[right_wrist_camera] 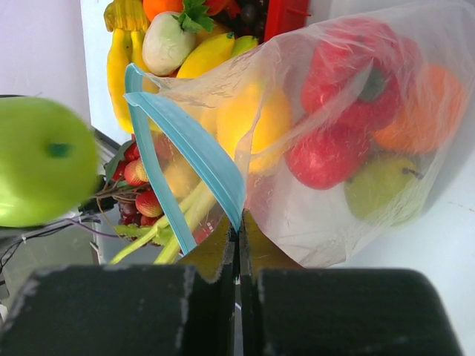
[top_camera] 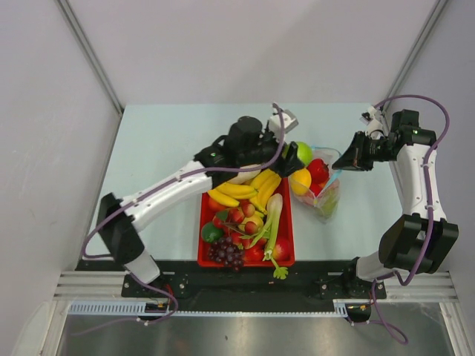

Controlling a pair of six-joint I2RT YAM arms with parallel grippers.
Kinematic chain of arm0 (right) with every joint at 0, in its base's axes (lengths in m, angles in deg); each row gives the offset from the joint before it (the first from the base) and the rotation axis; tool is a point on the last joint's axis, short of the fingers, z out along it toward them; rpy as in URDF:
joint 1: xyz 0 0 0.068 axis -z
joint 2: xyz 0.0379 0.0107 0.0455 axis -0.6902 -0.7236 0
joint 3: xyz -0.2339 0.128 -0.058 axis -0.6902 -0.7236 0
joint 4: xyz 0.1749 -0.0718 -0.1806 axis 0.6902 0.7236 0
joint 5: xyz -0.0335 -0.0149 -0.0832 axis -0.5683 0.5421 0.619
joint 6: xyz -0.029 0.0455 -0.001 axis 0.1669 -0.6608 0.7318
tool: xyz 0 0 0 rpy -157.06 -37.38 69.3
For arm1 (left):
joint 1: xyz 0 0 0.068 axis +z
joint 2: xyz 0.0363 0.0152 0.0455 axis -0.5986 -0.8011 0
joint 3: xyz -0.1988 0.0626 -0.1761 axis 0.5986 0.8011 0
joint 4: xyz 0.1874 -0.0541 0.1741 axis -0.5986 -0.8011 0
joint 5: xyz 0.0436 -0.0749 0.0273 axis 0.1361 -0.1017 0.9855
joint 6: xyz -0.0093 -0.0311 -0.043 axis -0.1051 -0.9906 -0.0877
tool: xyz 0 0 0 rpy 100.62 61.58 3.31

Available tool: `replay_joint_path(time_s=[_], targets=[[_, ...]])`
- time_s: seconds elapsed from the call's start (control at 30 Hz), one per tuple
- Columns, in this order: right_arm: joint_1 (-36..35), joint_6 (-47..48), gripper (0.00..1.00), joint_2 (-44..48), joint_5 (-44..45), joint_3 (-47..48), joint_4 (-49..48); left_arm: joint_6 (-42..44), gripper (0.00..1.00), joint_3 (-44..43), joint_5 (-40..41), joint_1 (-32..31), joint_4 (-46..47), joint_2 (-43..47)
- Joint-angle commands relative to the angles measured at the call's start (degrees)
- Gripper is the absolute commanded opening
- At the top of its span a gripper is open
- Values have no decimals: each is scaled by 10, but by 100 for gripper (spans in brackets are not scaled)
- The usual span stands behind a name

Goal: Place the food in the zip-top bag and seal the zipper
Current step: Pick up the fake fruit from the bin, then place the fake fruit in the zipper food storage bag.

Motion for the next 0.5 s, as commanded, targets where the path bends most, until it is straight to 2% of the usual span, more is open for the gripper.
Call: replay_joint_path(time_s=[0.0, 0.07, 0.13, 0.17, 0.2, 0.27, 0.4, 0.47], targets=[[-3, 8, 0, 9, -14, -3, -3, 0, 68, -85, -25, -30, 46, -73], [-3, 9, 0, 11, -15, -3, -3, 5, 71, -122, -34, -46, 19, -128], [-1, 10, 0, 13, -20, -3, -4, 27, 82, -198, -44, -63, -29, -185], [1, 12, 0, 14, -22, -3, -3, 34, 87, -226, -48, -65, -92, -200], [2, 15, 0, 15, -23, -3, -3, 41, 99, -265, -59, -63, -118, -209], [5, 29, 0, 15, -25, 1, 5, 57, 100, -278, -74, -53, -163, -211], [11, 53, 0, 10, -34, 3, 20, 95, 100, -237, -150, -8, -181, -161], [14, 66, 0, 4, -35, 4, 25, 126, 100, -224, -219, 9, -206, -134]])
